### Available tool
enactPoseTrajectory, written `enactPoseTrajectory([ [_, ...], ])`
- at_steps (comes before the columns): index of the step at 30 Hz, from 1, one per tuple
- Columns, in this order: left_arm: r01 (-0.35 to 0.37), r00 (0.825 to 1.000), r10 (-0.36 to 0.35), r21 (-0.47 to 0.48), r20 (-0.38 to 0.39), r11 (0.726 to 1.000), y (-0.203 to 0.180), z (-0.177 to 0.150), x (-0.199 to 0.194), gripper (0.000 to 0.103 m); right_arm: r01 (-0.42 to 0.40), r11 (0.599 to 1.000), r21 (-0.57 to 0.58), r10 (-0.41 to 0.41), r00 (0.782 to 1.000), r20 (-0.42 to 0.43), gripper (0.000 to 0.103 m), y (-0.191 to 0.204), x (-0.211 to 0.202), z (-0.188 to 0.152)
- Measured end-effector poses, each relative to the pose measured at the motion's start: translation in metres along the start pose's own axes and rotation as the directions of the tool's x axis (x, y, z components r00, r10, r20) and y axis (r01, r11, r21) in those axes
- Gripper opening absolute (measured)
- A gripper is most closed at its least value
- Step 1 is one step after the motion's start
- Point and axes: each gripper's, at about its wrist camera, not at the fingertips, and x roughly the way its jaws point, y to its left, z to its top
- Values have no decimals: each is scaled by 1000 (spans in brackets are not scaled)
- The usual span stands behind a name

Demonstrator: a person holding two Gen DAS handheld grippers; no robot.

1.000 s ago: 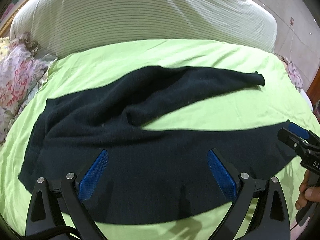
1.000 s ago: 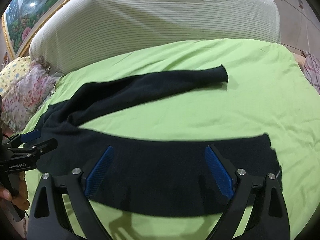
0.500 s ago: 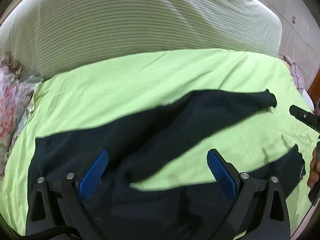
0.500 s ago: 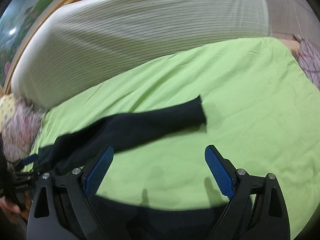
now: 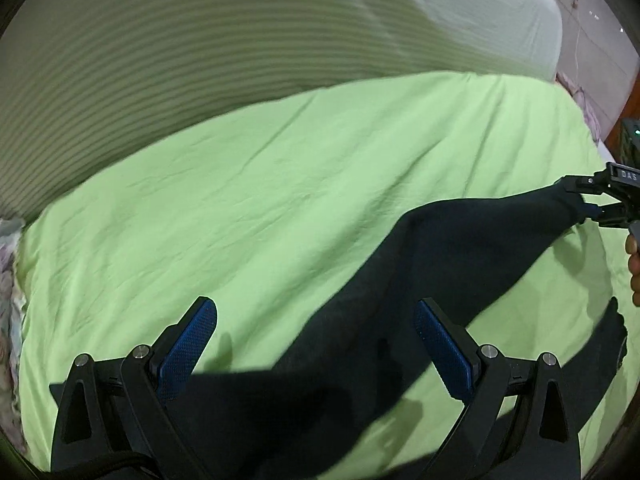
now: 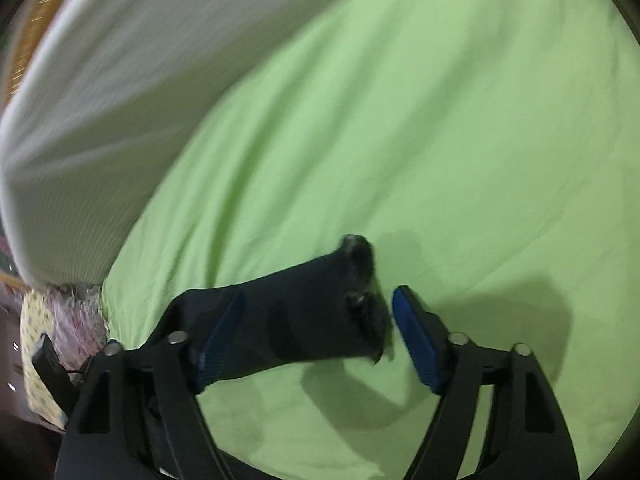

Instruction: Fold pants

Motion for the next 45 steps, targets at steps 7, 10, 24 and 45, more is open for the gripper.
enactPoseTrajectory([
  [7,118,984,-112,32,-138,993,1,13,40,82,-16,998,-62,13,999,-37,18,11,9,8],
  [10,187,960,-170,57,-224,981,-8,5,53,36,-37,992,-122,37,999,-8,15,20,-3,4],
  [24,358,916,-342,38,-210,933,4,-51,-8,11,59,976,-209,-56,998,23,19,-25,-53,-64],
  [45,306,923,-265,116,-278,945,-40,-29,35,25,45,966,-254,-81,988,-133,10,-36,-39,-28],
])
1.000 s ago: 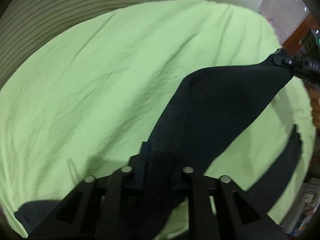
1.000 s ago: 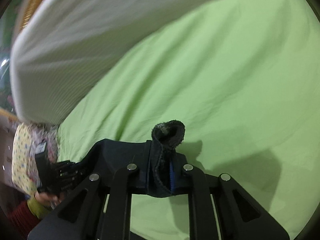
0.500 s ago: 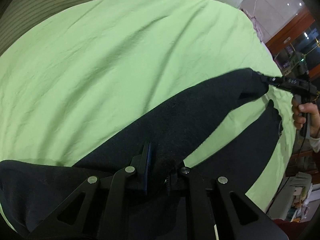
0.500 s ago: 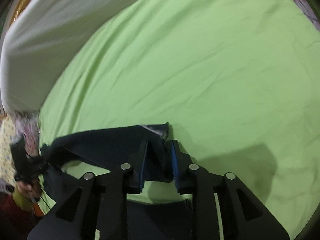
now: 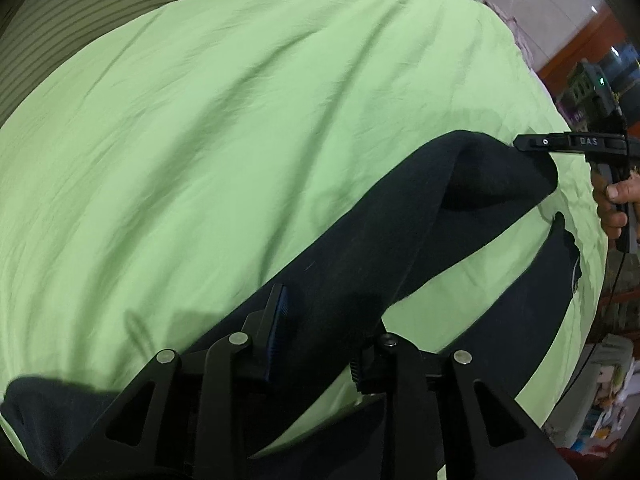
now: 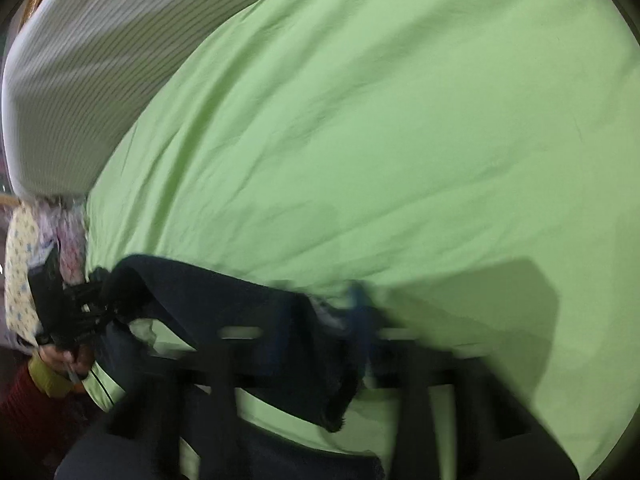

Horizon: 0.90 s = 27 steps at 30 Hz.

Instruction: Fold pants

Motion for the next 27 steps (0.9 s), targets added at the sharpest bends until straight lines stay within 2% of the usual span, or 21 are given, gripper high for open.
enactPoseTrajectory([
  [3,4,1000,-4,52,11,999,-12,1,-7,13,4,999,-47,0,997,76,9,11,-18,-8],
  [7,15,999,-19,114,36,993,-25,-12,-27,11,-11,995,-100,30,981,191,8,25,-42,-17],
  [10,51,997,-57,111,52,993,-27,-35,-45,10,-37,984,-173,79,968,239,8,38,-54,-36],
  [13,74,995,-80,92,57,993,-38,-58,-50,10,-41,972,-230,94,970,224,8,39,-55,-58],
  [19,117,990,-122,67,68,991,-60,-98,-52,10,-6,962,-274,52,985,163,8,29,-55,-101],
  [27,119,989,-126,86,73,989,-101,-125,-36,10,75,939,-336,-30,990,137,8,25,-70,-127],
])
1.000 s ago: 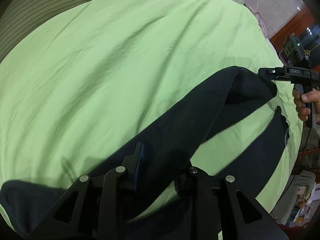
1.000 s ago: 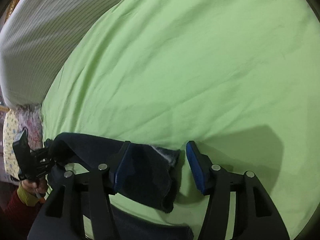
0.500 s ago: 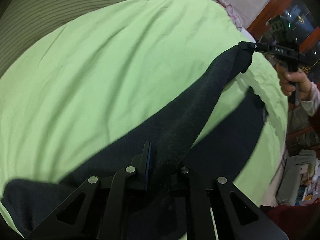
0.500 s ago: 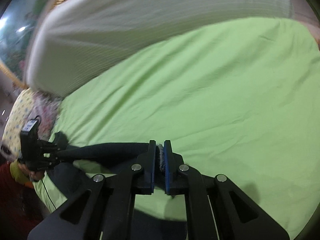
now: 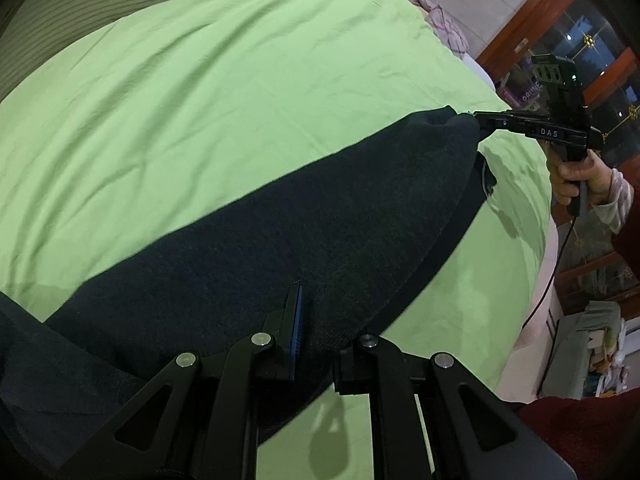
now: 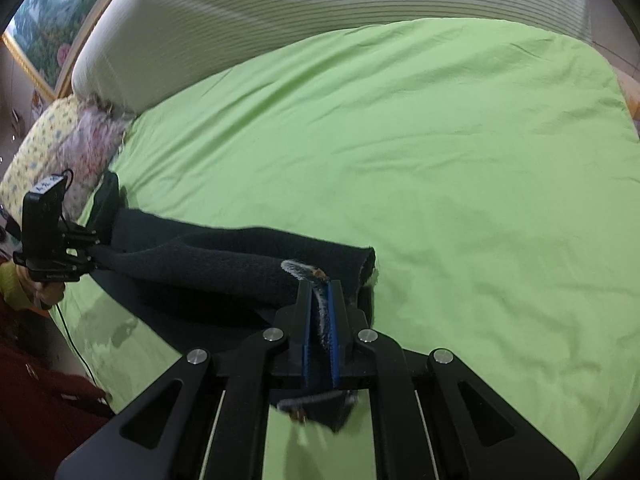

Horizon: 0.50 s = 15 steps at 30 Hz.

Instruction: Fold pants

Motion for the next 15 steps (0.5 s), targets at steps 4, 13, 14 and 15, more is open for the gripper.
enactPoseTrajectory([
  [4,-2,1000,2,11,2,1000,-4,-9,3,11,43,998,-53,-44,999,-29,8,12,3,-10],
  [13,-40,999,40,-9,-28,999,-10,-17,20,26,174,984,-40,-178,975,-130,27,12,25,-30],
  [14,-40,999,40,-18,-28,999,-12,-18,20,32,193,981,-19,-194,973,-124,32,9,22,-32],
  [15,-39,999,38,-29,-29,999,-13,-20,20,38,206,979,1,-205,973,-110,33,9,18,-34],
])
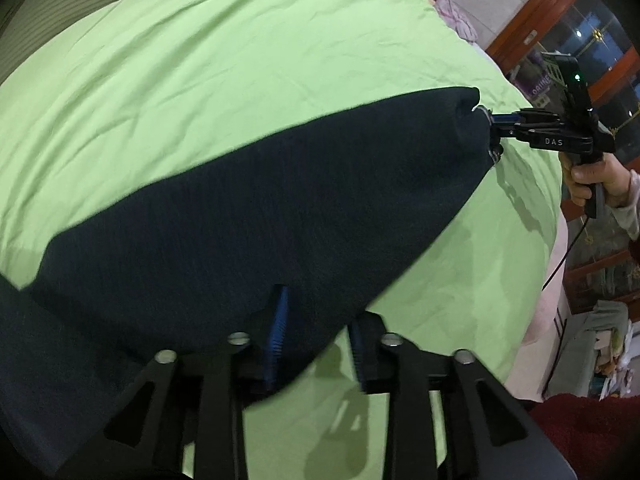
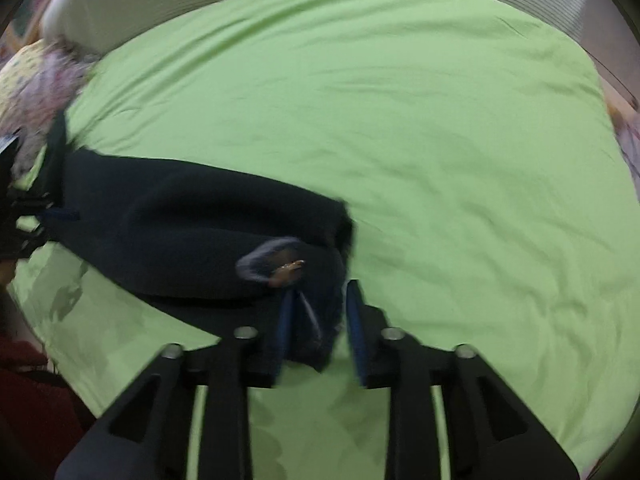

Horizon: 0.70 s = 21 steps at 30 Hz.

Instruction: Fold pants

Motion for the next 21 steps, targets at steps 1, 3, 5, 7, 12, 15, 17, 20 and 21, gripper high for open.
enactPoseTrajectory([
  [1,2,1000,-2,-9,0,1000,1,-2,-2,40,5,1000,25,-5,1000,15,35,-2,-5,-3],
  [3,-2,1000,2,-40,4,999,1,-7,-7,47,3,997,79,-6,999,44,37,-5,-16,-7],
  [5,3,1000,-1,-79,25,997,4,-13,-15,48,0,993,115,-8,997,72,40,-4,-24,-10],
  [7,-4,999,10,-134,41,991,11,-19,-26,56,0,990,142,-16,994,109,43,2,-34,-12],
  [12,-8,996,37,-309,87,951,39,-25,-52,66,7,981,195,-48,978,204,48,22,-53,-13],
  [15,-27,993,71,-405,92,914,58,-28,-65,68,-55,977,205,3,969,248,49,38,-57,-10],
  [17,-40,992,91,-475,83,879,75,-30,-73,70,-151,967,206,96,962,256,49,50,-54,-7],
  [20,-26,991,96,-560,97,828,104,-32,-86,71,-253,952,173,214,952,217,49,82,-37,3],
  [21,-33,990,107,-590,91,807,113,-29,-89,71,-287,945,157,253,945,209,49,93,-31,7],
])
